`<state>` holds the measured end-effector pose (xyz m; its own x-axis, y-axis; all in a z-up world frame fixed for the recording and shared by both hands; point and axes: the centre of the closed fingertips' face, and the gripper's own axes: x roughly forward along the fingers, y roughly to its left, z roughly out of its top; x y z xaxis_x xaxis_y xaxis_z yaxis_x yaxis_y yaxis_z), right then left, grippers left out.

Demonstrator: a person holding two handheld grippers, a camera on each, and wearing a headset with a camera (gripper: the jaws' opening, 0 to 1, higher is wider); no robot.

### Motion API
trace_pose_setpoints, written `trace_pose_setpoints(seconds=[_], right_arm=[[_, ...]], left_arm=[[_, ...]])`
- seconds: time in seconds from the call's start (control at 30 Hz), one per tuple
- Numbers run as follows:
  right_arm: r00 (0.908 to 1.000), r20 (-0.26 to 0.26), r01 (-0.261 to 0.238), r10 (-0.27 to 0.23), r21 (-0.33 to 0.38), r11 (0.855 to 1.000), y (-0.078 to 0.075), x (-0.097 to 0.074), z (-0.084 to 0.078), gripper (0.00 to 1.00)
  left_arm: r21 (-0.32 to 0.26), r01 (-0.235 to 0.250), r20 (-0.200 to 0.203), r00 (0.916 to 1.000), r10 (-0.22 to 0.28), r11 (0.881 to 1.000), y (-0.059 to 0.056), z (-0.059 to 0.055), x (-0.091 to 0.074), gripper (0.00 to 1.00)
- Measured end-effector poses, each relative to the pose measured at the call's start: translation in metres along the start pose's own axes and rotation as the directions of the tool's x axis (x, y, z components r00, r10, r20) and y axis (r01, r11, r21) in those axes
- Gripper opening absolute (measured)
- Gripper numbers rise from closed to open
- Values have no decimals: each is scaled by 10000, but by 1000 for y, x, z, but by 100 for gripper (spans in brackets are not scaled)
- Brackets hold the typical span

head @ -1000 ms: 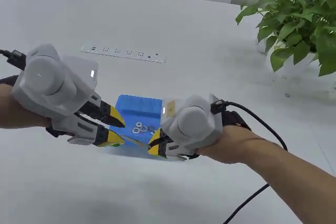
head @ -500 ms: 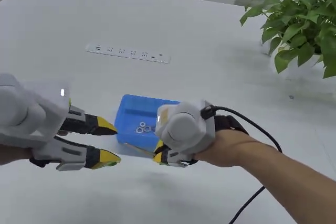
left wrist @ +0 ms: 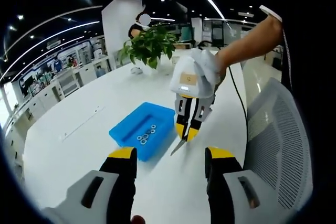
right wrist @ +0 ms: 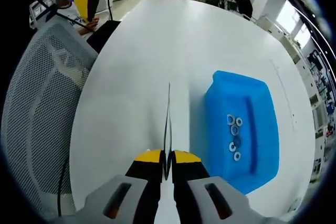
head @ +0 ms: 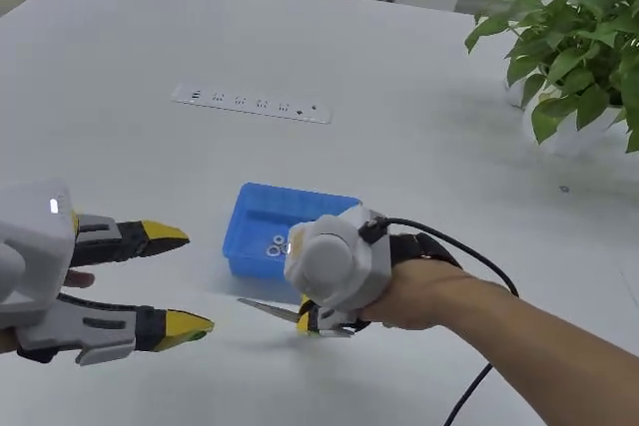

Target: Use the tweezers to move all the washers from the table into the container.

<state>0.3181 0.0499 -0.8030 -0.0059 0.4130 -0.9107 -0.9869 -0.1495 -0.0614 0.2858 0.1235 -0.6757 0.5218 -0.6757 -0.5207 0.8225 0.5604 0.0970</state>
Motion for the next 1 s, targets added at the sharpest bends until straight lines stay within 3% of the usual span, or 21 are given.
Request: trace_pose_setpoints(seconds=[0.33, 1.0], right_arm=[[9986, -444, -269, 282, 306, 9992, 10, 15, -7, 7], [9993, -179, -334, 343, 476, 9983, 15, 17, -1, 11]], left_arm=[[76, -25, -37, 10000, 25, 10000, -3, 0, 3, 59], [48, 5, -46, 10000, -4, 10000, -8, -3, 3, 59]])
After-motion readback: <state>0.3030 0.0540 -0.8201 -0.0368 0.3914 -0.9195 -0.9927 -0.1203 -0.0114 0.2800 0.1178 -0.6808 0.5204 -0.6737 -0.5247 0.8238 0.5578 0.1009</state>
